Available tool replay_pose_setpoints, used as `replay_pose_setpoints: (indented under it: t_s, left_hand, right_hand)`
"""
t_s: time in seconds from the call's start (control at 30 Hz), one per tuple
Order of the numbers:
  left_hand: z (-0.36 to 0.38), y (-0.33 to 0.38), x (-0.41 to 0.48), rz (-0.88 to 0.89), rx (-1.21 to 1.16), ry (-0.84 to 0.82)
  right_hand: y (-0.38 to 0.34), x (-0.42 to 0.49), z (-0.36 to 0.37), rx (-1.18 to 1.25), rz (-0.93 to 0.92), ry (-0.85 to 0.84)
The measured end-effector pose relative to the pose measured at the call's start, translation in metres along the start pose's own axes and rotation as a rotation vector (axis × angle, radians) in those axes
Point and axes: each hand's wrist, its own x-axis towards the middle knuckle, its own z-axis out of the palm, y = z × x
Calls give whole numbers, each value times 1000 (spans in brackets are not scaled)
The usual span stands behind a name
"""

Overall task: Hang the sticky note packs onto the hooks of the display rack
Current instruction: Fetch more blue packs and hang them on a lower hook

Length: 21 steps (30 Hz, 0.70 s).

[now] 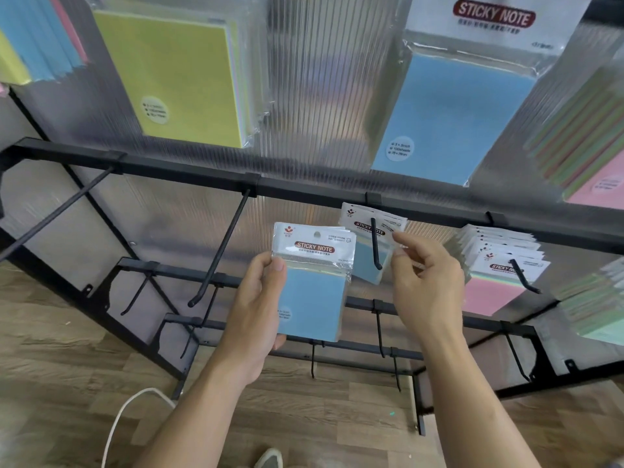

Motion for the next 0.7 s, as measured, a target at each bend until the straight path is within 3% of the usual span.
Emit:
replay_pose_setpoints:
  t_s: [0.1,0.2,0.37,0.7]
  left_hand:
    - [4,0,-4,-7,-28,-31]
    - [9,-3,-8,-1,-39,-73]
    - [12,-9,-15,1,-57,-101]
    - [10,-13,-24,10,-39,-102]
  right_hand:
    - [-12,-16,-5,150,-97,72]
    - [-22,-28,-4,270,-102,-72]
    - [-16,-37,-4,310,4,-113]
    - [-12,-49,-10,275,33,-123]
